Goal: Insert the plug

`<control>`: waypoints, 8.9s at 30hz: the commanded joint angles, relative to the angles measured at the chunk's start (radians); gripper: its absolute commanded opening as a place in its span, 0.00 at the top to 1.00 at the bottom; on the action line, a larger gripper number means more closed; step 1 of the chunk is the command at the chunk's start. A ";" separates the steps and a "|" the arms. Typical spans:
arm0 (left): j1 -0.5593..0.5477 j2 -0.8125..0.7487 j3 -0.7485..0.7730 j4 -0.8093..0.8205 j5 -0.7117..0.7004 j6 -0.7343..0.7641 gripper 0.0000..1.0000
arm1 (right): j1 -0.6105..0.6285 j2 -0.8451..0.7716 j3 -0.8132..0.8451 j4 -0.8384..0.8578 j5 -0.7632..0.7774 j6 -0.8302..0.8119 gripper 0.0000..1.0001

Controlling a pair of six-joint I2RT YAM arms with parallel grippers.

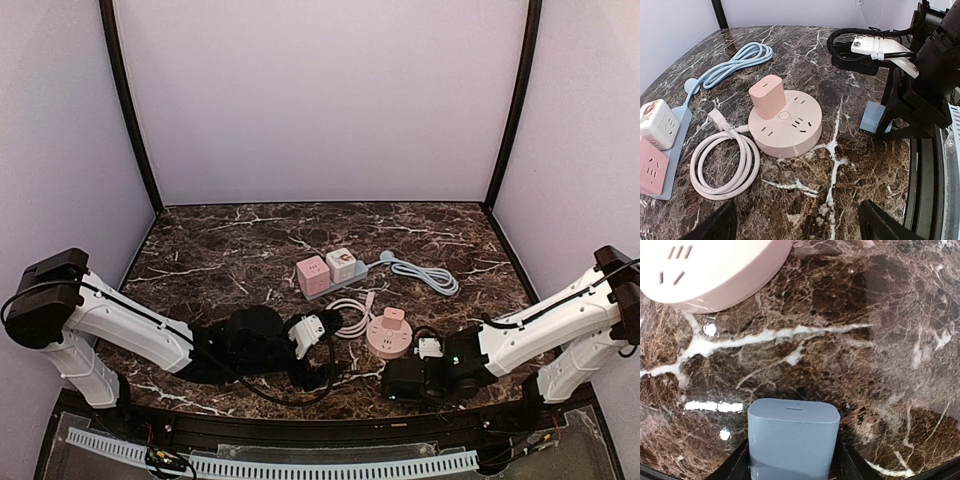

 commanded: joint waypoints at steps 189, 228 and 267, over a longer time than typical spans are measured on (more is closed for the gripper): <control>0.107 0.600 1.436 -1.596 0.342 0.921 0.99 | -0.669 -0.570 -0.055 0.530 0.050 -1.253 0.01; 0.097 0.892 1.747 -1.619 0.255 0.862 0.99 | -0.679 -0.546 -0.081 0.536 0.026 -1.254 0.01; 0.042 0.916 1.770 -1.827 0.203 0.717 0.99 | -0.679 -0.559 -0.092 0.542 -0.014 -1.251 0.01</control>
